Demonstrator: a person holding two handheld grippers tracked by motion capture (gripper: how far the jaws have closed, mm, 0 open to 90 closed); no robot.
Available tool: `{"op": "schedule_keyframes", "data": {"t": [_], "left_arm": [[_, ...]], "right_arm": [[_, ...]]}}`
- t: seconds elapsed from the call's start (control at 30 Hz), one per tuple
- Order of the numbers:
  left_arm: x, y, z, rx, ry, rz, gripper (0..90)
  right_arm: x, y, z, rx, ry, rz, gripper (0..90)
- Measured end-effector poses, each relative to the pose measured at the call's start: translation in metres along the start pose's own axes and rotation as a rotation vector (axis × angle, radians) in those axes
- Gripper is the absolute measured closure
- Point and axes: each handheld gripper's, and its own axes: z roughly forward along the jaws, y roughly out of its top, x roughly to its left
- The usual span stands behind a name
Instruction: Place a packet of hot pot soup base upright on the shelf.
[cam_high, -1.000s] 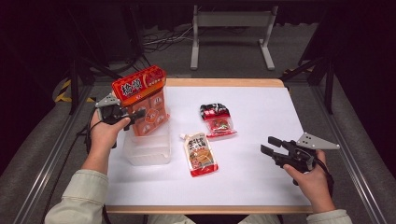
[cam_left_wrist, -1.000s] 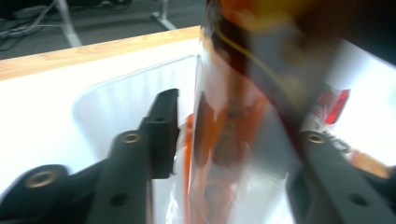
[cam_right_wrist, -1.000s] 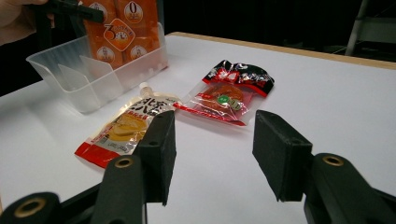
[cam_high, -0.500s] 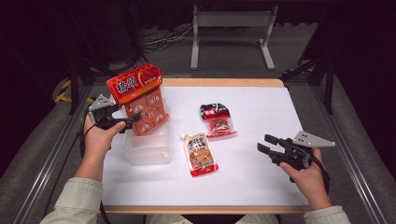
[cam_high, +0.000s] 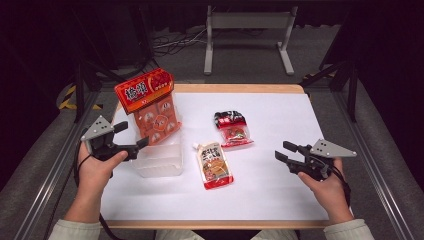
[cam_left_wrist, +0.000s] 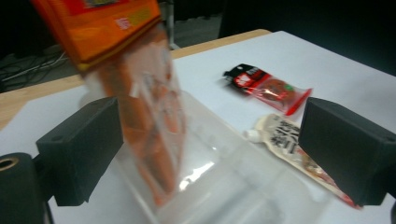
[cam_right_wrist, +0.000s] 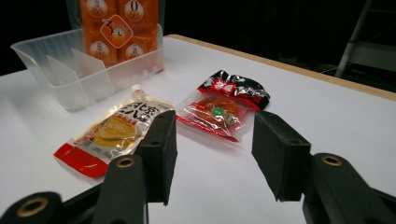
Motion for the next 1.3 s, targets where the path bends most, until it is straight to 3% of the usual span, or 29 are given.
{"op": "schedule_keyframes", "data": {"t": [0.07, 0.1, 0.17, 0.3, 0.43, 0.57, 0.7, 0.9, 1.13, 1.3], "left_arm": [[-0.013, -0.002, -0.001, -0.007, -0.055, 0.010, 8.5], [-0.013, -0.002, -0.001, -0.007, -0.055, 0.010, 8.4], [-0.025, -0.004, 0.001, -0.003, -0.107, 0.010, 8.4], [-0.041, -0.007, 0.009, 0.019, -0.168, 0.018, 8.8], [-0.046, -0.012, 0.016, 0.021, -0.150, 0.027, 8.8], [-0.051, -0.018, 0.023, 0.050, -0.180, 0.018, 9.2], [-0.054, -0.020, 0.025, 0.074, -0.208, 0.030, 10.1], [-0.057, -0.023, 0.021, 0.069, -0.217, 0.030, 10.6], [-0.058, -0.032, 0.014, 0.056, -0.215, 0.009, 10.3], [-0.060, -0.038, 0.008, 0.043, -0.200, 0.003, 9.4]], "right_arm": [[-0.001, 0.001, 0.001, 0.006, 0.000, -0.017, 46.9], [-0.001, 0.001, 0.001, 0.006, 0.000, -0.017, 46.9], [-0.002, 0.003, 0.001, 0.012, 0.000, -0.029, 46.2], [-0.003, 0.010, 0.004, 0.016, 0.015, -0.021, 40.0], [-0.008, 0.016, 0.011, 0.048, 0.080, -0.002, 33.7], [-0.013, 0.023, 0.022, 0.062, 0.091, 0.036, 33.3], [-0.019, 0.030, 0.034, 0.088, 0.076, 0.044, 36.5], [-0.027, 0.046, 0.060, 0.130, 0.064, 0.057, 36.7], [-0.039, 0.055, 0.102, 0.188, 0.069, 0.093, 30.8], [-0.046, 0.054, 0.126, 0.227, 0.067, 0.099, 33.9]]}}
